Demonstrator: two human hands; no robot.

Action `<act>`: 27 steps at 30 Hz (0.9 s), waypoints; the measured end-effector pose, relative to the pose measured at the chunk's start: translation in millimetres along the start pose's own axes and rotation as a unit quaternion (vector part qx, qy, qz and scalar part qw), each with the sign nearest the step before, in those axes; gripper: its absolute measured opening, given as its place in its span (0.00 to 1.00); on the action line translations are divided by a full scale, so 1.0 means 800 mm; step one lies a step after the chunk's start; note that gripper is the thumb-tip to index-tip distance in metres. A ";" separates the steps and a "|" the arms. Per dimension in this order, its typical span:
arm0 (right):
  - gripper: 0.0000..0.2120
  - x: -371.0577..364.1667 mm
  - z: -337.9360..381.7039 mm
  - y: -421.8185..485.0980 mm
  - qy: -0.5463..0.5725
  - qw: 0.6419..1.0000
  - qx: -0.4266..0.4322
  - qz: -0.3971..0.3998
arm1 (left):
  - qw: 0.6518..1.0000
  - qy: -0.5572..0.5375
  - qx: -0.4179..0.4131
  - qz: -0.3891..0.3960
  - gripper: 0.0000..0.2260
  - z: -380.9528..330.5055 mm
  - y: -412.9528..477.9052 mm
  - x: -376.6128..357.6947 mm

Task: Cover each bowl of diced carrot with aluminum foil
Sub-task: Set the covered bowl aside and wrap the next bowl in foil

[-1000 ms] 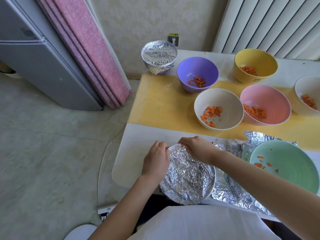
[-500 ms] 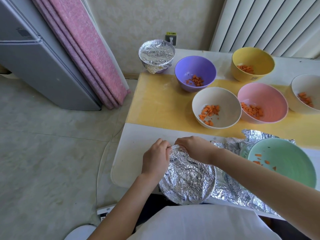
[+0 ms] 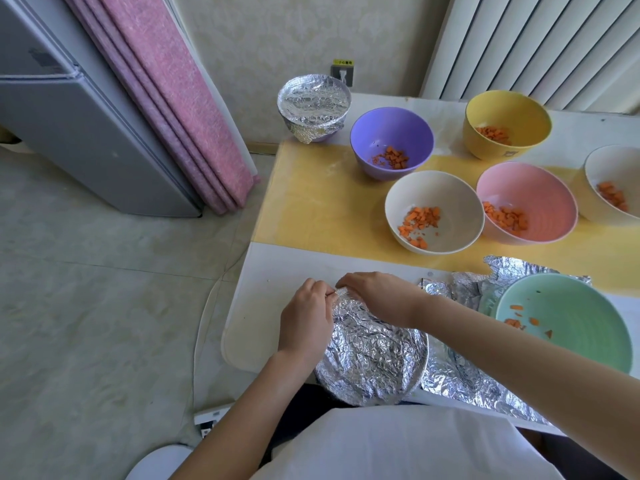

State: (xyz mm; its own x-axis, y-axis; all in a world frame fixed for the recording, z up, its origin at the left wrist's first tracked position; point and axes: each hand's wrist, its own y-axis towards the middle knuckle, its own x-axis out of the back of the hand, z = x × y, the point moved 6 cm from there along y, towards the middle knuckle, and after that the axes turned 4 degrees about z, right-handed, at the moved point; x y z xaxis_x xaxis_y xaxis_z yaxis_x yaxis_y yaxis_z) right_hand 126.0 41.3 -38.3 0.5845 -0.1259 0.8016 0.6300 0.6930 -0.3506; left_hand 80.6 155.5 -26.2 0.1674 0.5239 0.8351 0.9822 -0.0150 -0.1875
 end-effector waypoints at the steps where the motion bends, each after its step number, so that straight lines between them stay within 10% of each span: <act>1: 0.20 0.002 -0.002 0.001 0.019 1.000 -0.004 -0.003 | 1.000 0.007 0.003 0.003 0.09 0.004 -0.001 0.001; 27: 0.15 0.006 -0.026 -0.018 0.065 0.997 -0.043 -0.002 | 0.998 -0.055 -0.013 -0.010 0.08 -0.016 0.000 -0.005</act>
State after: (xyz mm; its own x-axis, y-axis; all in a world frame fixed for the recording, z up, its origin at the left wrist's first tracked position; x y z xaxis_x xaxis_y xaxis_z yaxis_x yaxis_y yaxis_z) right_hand 130.1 15.8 -39.8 0.6396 -0.2233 0.7356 0.6710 0.6291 -0.3925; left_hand 81.2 142.8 -22.9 0.1394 0.6149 0.7762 0.9873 -0.0260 -0.1567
